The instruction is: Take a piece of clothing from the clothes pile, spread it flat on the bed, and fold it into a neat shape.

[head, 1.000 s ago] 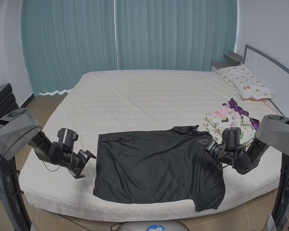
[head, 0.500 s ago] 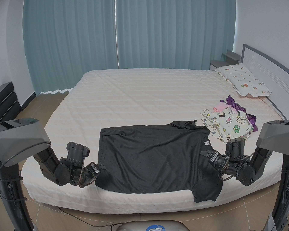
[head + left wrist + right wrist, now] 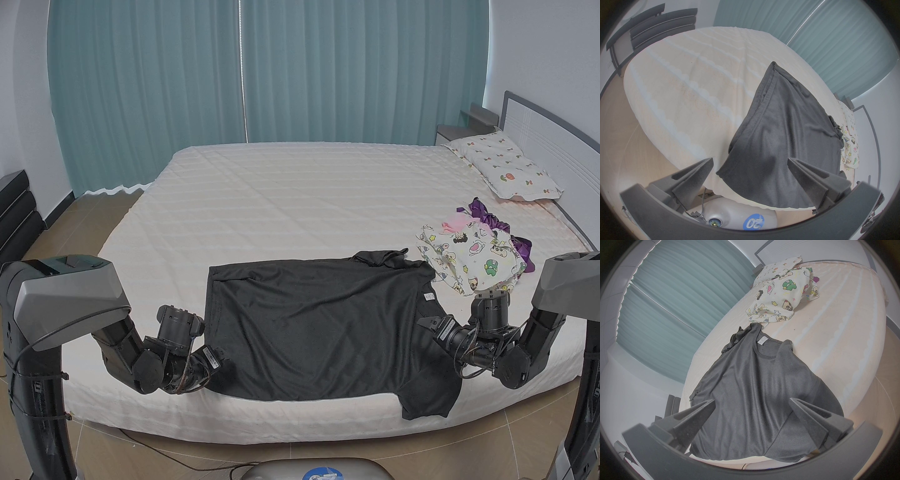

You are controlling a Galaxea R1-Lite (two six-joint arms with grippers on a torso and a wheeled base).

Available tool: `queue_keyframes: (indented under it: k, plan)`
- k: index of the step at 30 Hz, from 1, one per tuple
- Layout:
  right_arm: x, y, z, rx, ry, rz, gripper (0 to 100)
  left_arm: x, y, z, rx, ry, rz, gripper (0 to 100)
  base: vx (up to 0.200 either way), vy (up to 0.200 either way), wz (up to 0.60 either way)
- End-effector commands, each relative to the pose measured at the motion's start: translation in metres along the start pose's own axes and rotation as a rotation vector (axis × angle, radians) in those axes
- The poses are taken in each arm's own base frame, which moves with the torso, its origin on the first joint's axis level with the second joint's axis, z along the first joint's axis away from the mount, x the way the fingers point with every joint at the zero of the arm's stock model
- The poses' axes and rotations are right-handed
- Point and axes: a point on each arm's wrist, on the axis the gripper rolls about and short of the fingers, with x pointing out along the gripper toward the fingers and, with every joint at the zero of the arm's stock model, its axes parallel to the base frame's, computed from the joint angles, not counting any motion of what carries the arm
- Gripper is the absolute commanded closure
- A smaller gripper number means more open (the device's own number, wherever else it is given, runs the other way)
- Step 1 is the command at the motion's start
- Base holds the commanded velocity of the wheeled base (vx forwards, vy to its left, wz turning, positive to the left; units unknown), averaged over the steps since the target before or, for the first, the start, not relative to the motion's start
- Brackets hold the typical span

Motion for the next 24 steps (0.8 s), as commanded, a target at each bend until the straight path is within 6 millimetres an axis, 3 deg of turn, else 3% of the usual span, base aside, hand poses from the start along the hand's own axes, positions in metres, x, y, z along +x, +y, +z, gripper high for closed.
queue_keyframes:
  k: [1,5,6,13,20,24]
  plan:
    - [0.001,-0.001,-0.001,0.001,0.0,-0.001,0,0.007,0.001,-0.006,0.015,0.005,0.025,0,0.0,0.0,0.0]
    - [0.0,0.0,0.0,0.002,-0.004,0.003,0,0.013,0.001,-0.011,0.03,-0.017,0.06,0,0.0,0.0,0.0]
    - [0.0,0.0,0.001,0.003,-0.005,0.003,0,0.013,0.0,-0.011,0.03,-0.026,0.065,100,0.0,0.0,0.0]
    - [-0.002,-0.002,0.0,0.005,-0.003,-0.004,0,0.012,0.004,-0.012,0.022,-0.034,0.093,100,0.0,0.0,0.0]
    - [-0.004,-0.006,0.001,0.002,-0.004,-0.019,0,-0.007,0.036,-0.004,-0.041,-0.028,0.167,100,0.0,0.0,0.0]
    - [-0.005,-0.008,0.002,0.005,-0.004,-0.027,0,-0.007,0.042,-0.008,-0.042,-0.011,0.187,100,0.0,0.0,0.0]
